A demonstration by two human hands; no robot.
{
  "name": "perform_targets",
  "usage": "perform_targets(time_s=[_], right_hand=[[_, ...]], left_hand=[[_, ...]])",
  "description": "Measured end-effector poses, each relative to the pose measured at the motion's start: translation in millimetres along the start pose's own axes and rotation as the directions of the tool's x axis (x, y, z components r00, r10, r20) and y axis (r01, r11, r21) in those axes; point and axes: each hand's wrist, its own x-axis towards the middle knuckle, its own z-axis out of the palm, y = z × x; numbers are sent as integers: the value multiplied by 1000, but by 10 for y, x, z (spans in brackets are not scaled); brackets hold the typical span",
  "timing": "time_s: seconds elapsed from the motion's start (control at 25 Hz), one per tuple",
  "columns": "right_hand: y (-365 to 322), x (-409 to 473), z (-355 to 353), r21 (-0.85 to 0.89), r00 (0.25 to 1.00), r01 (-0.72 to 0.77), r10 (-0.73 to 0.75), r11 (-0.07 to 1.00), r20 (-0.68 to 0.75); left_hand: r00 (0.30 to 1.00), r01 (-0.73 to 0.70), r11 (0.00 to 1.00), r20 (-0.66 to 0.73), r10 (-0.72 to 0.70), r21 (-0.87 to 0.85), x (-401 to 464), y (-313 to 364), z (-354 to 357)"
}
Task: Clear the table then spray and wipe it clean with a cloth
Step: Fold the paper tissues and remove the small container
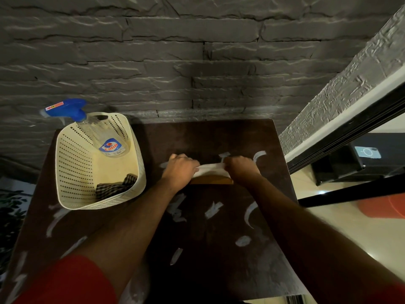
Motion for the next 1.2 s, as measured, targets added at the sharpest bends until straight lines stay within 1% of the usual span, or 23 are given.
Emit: perform_targets(time_s=[0.12,0.36,0.44,0.52,0.64,0.72,0.84,1.04,1.12,1.2], right_hand=[[-1,63,58,38,997,-35,33,999,63],[75,77,107,48,986,-41,33,998,161],[122,69,112,69,983,-68,54,995,178],[165,34,55,113,985,-84,66,990,160],[176,-49,-70,207,998,-24,10,978,69],[141,-71,-99,229,998,12,-25,973,54],[83,-51,-15,201,998,17,-29,979,59],[31,-47,73,190,998,-47,39,981,45],[26,-48,62,202,998,-51,43,978,42],[58,-48,35,238,998,-59,52,969,34]], left_hand=[[996,8,1000,87,-6,-29,49,-4,23],[963,27,999,268,-39,46,59,30,-13],[952,51,998,300,-58,30,36,33,-18],[962,75,997,267,-65,-29,11,20,-44],[993,50,993,108,-38,-111,-29,1,-54],[999,23,988,41,-17,-152,-52,3,-54],[999,7,992,37,-3,-124,-72,20,-8],[997,55,995,58,-51,-77,-54,20,63],[996,64,994,67,-59,-88,-42,7,69],[996,82,988,51,-75,-134,-59,-14,40]])
